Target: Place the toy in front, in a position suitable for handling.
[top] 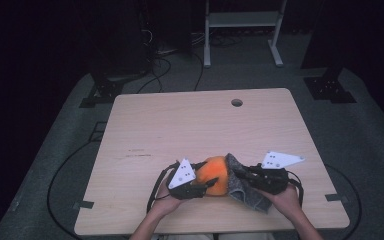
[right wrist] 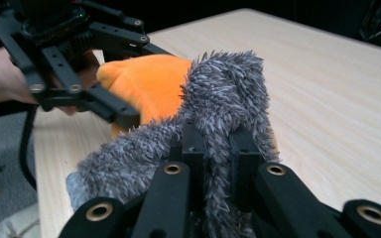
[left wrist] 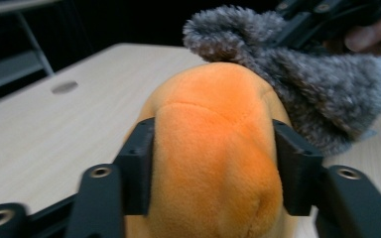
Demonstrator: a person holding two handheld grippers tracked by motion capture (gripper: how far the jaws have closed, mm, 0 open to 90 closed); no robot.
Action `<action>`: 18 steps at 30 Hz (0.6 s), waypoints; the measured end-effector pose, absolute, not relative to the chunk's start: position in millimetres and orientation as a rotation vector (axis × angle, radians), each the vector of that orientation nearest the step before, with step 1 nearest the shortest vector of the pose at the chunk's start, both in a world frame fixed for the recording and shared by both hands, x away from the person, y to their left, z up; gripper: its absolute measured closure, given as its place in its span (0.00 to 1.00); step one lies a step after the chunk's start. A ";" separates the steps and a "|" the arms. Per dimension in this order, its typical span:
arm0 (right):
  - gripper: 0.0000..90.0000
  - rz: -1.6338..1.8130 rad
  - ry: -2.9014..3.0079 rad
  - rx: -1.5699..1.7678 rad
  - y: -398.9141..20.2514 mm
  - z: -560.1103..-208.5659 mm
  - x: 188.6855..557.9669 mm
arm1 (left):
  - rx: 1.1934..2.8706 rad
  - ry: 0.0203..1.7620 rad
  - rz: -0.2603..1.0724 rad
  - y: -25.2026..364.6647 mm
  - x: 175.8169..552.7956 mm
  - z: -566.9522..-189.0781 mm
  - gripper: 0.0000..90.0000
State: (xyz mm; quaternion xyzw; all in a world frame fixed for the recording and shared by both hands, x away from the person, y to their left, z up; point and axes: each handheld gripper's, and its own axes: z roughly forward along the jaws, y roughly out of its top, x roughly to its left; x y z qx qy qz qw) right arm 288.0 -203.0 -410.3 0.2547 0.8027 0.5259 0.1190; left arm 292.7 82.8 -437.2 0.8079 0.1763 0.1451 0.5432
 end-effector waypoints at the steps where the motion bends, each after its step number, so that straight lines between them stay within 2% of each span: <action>1: 0.90 1.518 2.368 0.739 -198.3 -414.2 289.3 | 1.913 0.455 0.307 84.1 294.6 -437.9 0.18; 2: 0.90 1.512 2.374 0.727 -193.7 -417.4 289.1 | 1.893 0.493 0.273 86.1 295.7 -436.1 0.18; 3: 0.90 1.522 2.382 0.719 -190.0 -418.2 288.4 | 1.881 0.512 0.246 88.8 297.0 -433.6 0.13; 4: 0.90 1.524 2.386 0.707 -186.8 -417.7 287.1 | 1.870 0.530 0.249 90.9 296.7 -432.2 0.14; 6: 0.89 1.504 2.388 0.689 -186.7 -417.4 285.1 | 1.892 0.532 0.282 93.7 295.4 -434.5 0.31; 7: 0.89 1.494 2.403 0.731 -193.2 -421.9 285.7 | 1.890 0.543 0.259 95.1 295.3 -436.3 0.32; 13: 0.89 1.381 2.443 0.872 -215.1 -433.5 291.4 | 1.918 0.542 0.257 98.2 289.3 -439.4 0.34; 18: 0.89 1.554 2.408 0.756 -204.5 -414.6 284.8 | 1.928 0.519 0.274 97.5 287.8 -440.9 0.35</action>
